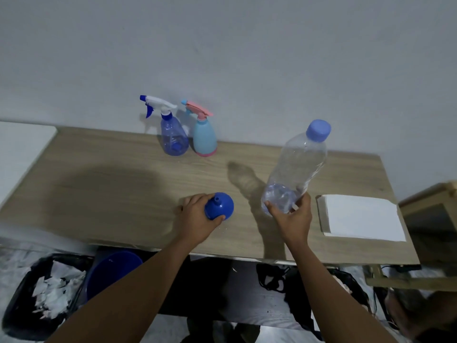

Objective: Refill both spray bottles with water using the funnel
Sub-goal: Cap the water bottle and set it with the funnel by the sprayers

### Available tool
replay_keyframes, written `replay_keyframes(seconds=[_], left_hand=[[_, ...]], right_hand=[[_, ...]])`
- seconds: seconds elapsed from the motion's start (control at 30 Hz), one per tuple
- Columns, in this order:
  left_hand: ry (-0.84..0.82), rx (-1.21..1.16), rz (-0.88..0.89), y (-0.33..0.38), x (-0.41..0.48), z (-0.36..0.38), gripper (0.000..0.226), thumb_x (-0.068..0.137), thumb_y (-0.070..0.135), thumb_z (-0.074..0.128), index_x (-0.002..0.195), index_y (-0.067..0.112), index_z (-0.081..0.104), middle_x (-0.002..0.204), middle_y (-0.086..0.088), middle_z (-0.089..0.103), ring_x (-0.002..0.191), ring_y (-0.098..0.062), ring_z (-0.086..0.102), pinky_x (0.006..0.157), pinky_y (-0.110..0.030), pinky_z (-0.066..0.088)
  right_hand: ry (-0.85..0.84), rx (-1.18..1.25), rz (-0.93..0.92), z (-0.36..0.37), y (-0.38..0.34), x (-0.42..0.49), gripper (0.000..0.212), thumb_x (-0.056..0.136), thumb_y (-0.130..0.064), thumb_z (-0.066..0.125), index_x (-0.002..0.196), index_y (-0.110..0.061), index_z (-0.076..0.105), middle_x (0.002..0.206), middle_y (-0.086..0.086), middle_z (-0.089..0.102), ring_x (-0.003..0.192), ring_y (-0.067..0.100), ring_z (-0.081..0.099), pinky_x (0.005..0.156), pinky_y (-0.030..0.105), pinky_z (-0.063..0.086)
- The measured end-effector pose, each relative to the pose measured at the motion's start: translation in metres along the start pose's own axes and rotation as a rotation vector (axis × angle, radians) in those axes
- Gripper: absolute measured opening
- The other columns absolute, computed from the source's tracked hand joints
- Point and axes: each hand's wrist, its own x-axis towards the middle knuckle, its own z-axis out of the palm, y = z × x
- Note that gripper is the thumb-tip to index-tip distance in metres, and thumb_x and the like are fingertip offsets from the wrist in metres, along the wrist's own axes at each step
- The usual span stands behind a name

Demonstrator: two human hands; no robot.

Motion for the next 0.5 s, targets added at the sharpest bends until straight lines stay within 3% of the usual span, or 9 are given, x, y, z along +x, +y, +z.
replay_keyframes(seconds=[0.23, 0.4, 0.5], left_hand=[[0.04, 0.014, 0.099, 0.039, 0.106, 0.005, 0.064, 0.069, 0.042, 0.08, 0.126, 0.022, 0.06, 0.12, 0.001, 0.061, 0.109, -0.023, 0.056, 0.091, -0.025, 0.035], [0.061, 0.072, 0.15, 0.049, 0.155, 0.019, 0.06, 0.076, 0.038, 0.077, 0.129, 0.018, 0.057, 0.123, -0.005, 0.059, 0.112, -0.025, 0.053, 0.094, -0.03, 0.036], [0.072, 0.136, 0.119, 0.046, 0.165, 0.033, 0.058, 0.077, 0.042, 0.074, 0.127, 0.02, 0.056, 0.121, -0.004, 0.059, 0.111, -0.025, 0.054, 0.092, -0.037, 0.042]], right_hand=[[-0.04, 0.023, -0.06, 0.036, -0.018, 0.043, 0.072, 0.063, -0.021, 0.094, 0.12, -0.027, 0.051, 0.107, -0.015, 0.062, 0.094, -0.01, 0.06, 0.077, 0.014, 0.051], [-0.033, 0.022, -0.082, 0.066, -0.022, 0.088, 0.072, 0.063, -0.028, 0.094, 0.122, -0.025, 0.051, 0.11, -0.012, 0.061, 0.1, -0.002, 0.06, 0.088, 0.033, 0.057], [-0.045, 0.022, -0.092, 0.079, -0.024, 0.106, 0.072, 0.065, -0.027, 0.093, 0.123, -0.026, 0.051, 0.114, -0.011, 0.062, 0.103, -0.002, 0.06, 0.09, 0.035, 0.057]])
